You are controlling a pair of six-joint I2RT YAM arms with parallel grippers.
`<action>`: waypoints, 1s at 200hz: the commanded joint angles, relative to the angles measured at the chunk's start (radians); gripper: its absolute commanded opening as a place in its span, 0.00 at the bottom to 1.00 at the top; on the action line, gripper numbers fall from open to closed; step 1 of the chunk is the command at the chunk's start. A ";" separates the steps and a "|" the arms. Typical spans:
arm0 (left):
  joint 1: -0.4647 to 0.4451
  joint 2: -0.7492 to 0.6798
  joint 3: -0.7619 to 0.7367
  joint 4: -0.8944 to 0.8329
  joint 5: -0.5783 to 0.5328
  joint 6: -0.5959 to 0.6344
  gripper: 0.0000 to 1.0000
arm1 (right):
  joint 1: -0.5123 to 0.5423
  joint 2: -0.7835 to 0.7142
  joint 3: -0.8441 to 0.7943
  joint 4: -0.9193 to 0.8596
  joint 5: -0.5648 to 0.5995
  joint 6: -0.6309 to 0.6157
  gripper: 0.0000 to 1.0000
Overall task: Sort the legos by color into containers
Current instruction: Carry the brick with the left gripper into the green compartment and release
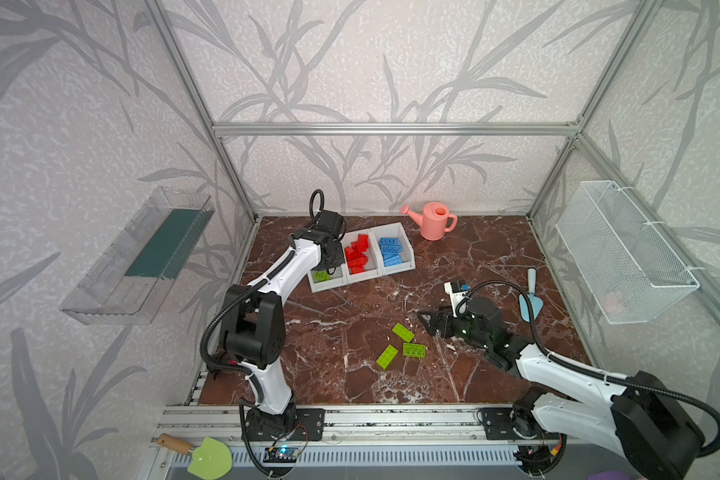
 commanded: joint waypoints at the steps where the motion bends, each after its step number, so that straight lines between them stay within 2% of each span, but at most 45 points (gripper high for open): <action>1: 0.011 0.036 0.055 -0.021 -0.001 -0.003 0.28 | 0.001 -0.011 -0.005 0.033 -0.023 0.007 0.95; 66: 0.030 0.130 0.134 -0.040 -0.012 -0.008 0.34 | 0.001 -0.012 0.001 0.024 -0.033 0.009 0.95; 78: 0.030 0.132 0.134 -0.042 -0.007 -0.008 0.38 | 0.000 -0.017 0.002 0.019 -0.036 0.010 0.95; 102: 0.030 0.112 0.119 -0.040 0.001 -0.017 0.53 | 0.002 -0.034 0.006 0.001 -0.037 0.008 0.95; 130: 0.030 0.055 0.093 -0.049 -0.004 -0.042 0.63 | 0.001 -0.046 0.029 -0.062 -0.026 -0.004 0.95; 159: 0.022 -0.041 0.053 -0.050 0.026 -0.068 0.66 | 0.001 -0.038 0.073 -0.159 -0.009 -0.015 0.95; 200: -0.015 -0.254 -0.036 -0.049 0.059 -0.061 0.70 | 0.012 -0.018 0.187 -0.386 -0.004 -0.066 0.95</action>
